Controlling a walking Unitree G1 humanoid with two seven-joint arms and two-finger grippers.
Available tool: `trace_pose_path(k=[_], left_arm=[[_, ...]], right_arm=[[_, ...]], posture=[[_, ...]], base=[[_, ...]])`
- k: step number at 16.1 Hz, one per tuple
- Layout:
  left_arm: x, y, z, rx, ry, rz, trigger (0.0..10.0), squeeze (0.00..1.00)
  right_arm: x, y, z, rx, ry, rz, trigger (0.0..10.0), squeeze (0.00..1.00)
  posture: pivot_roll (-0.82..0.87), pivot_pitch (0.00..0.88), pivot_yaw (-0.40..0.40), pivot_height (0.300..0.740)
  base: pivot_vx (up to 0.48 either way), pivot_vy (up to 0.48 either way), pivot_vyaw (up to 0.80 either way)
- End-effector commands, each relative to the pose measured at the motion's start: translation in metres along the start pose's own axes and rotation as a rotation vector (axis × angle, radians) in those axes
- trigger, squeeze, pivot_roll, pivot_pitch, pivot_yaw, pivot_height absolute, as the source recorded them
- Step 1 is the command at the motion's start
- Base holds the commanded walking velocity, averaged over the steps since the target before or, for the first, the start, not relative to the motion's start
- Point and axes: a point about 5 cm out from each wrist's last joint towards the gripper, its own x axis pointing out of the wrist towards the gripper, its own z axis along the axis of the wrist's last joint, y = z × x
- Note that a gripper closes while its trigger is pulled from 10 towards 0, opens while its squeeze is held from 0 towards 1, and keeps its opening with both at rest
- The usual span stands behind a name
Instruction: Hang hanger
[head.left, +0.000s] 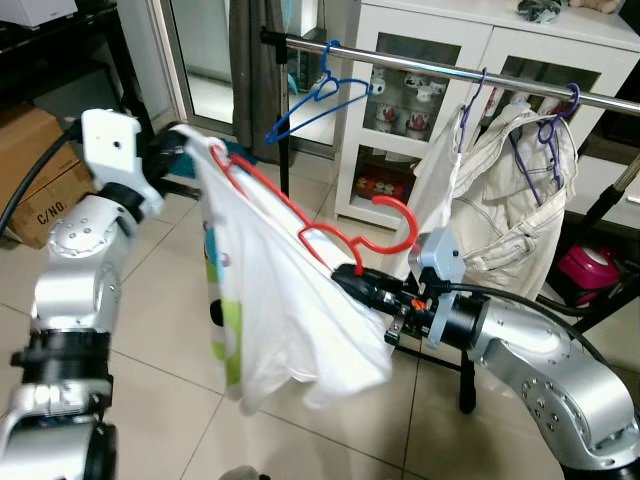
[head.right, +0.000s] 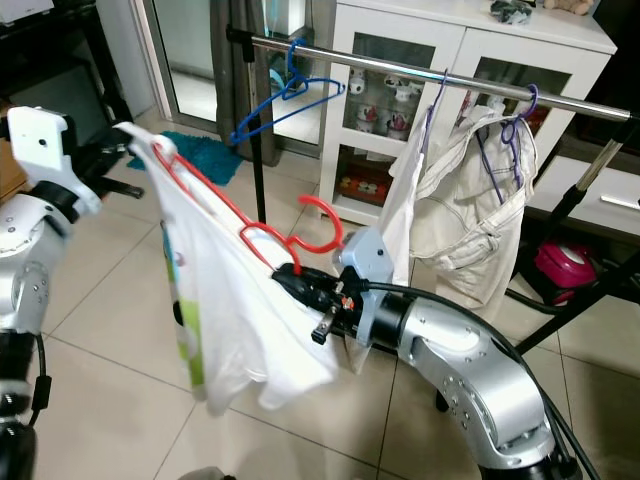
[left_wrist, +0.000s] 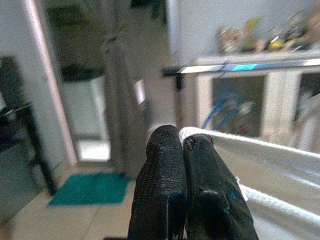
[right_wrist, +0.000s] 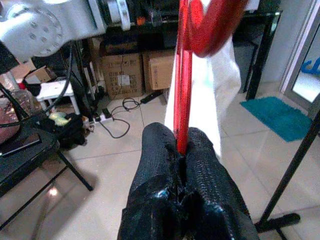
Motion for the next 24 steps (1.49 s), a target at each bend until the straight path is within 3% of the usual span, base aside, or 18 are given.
trace_pose_path(k=[1,3,4,5,6,7,8,9,10,11,14,17,18,19,20,22,24], left_arm=[[-0.008,0.042,0.014,0.038,-0.038,0.217,0.0,0.00],[-0.007,0.037,0.006,0.036,-0.004,0.184,0.0,0.00],[-0.002,-0.007,-0.011,0.002,0.042,-0.038,0.0,0.00],[-0.002,-0.027,-0.015,-0.013,0.044,-0.132,0.0,0.00],[-0.002,-0.027,-0.015,-0.013,0.044,-0.132,0.0,0.00],[-0.004,-0.052,-0.016,-0.024,0.043,-0.243,0.0,0.00],[-0.011,-0.092,-0.016,-0.048,0.039,-0.421,0.0,0.00],[-0.015,-0.107,-0.015,-0.058,0.037,-0.482,0.0,0.00],[-0.023,-0.131,-0.012,-0.085,0.030,-0.566,0.0,0.00],[-0.031,-0.144,-0.009,-0.111,0.027,-0.593,0.0,0.00],[-0.043,-0.151,-0.006,-0.142,0.027,-0.585,0.0,0.00],[-0.061,-0.127,-0.010,-0.142,0.077,-0.410,0.0,0.00],[-0.070,-0.113,-0.014,-0.148,0.097,-0.262,7.8,0.00],[-0.081,-0.100,-0.023,-0.174,0.136,-0.131,10.0,0.00],[-0.093,-0.091,-0.036,-0.228,0.209,-0.016,10.0,0.00],[-0.101,-0.090,-0.043,-0.279,0.257,0.038,10.0,0.00],[-0.106,-0.097,-0.049,-0.215,0.288,0.055,10.0,0.00]], right_arm=[[-0.009,-0.004,-0.011,0.028,0.064,-0.017,0.0,0.00],[-0.009,-0.004,-0.010,0.029,0.052,-0.016,0.0,0.00],[-0.002,-0.006,-0.001,0.066,-0.034,-0.066,0.0,0.00],[0.002,-0.010,0.002,0.083,-0.073,-0.127,0.0,0.00],[0.002,-0.010,0.002,0.083,-0.073,-0.127,0.0,0.00],[0.006,-0.018,0.007,0.110,-0.124,-0.216,0.0,0.00],[0.011,-0.032,0.014,0.168,-0.208,-0.370,0.0,0.00],[0.012,-0.037,0.016,0.193,-0.238,-0.427,0.0,0.00],[0.010,-0.049,0.018,0.247,-0.293,-0.553,0.0,0.00],[0.003,-0.060,0.017,0.310,-0.348,-0.661,0.0,0.00],[-0.001,-0.070,0.020,0.378,-0.447,-0.701,0.0,0.00],[-0.009,-0.075,-0.006,0.247,-0.202,-0.820,0.0,0.00],[-0.016,-0.074,-0.017,0.251,-0.127,-0.831,10.0,0.00],[-0.021,-0.068,-0.023,0.199,-0.076,-0.802,10.0,0.00],[-0.028,-0.063,-0.036,0.169,0.029,-0.828,10.0,0.00],[-0.033,-0.061,-0.042,0.146,0.078,-0.858,10.0,0.00],[-0.036,-0.059,-0.045,0.133,0.099,-0.856,10.0,0.00]], posture=[[-0.10,0.000,-0.039,0.740],[-0.10,0.000,-0.038,0.740],[-0.10,0.000,-0.036,0.740],[-0.10,0.000,-0.034,0.740],[-0.10,0.000,-0.034,0.740],[-0.10,0.000,-0.035,0.740],[-0.10,0.000,-0.036,0.740],[-0.10,0.000,-0.036,0.740],[-0.09,0.000,-0.040,0.740],[-0.08,0.000,-0.047,0.740],[-0.06,0.000,-0.051,0.740],[-0.05,0.000,-0.041,0.740],[-0.05,0.000,-0.036,0.740],[-0.06,0.000,-0.028,0.740],[-0.07,0.000,-0.023,0.740],[-0.07,0.000,-0.022,0.740],[-0.07,0.000,-0.041,0.740]], base=[[0.000,0.000,0.00],[0.000,0.000,0.00],[0.000,0.000,0.00],[0.000,0.000,0.00],[0.000,0.000,0.00],[0.000,0.000,0.00],[0.000,0.000,0.00],[0.000,0.000,0.00],[0.000,0.000,0.00],[0.000,0.000,0.00],[0.000,0.000,0.00],[0.000,0.000,0.00],[0.000,0.000,0.00],[0.000,0.000,0.00],[0.000,0.000,0.00],[0.000,0.000,0.00],[0.000,0.000,-0.80]])
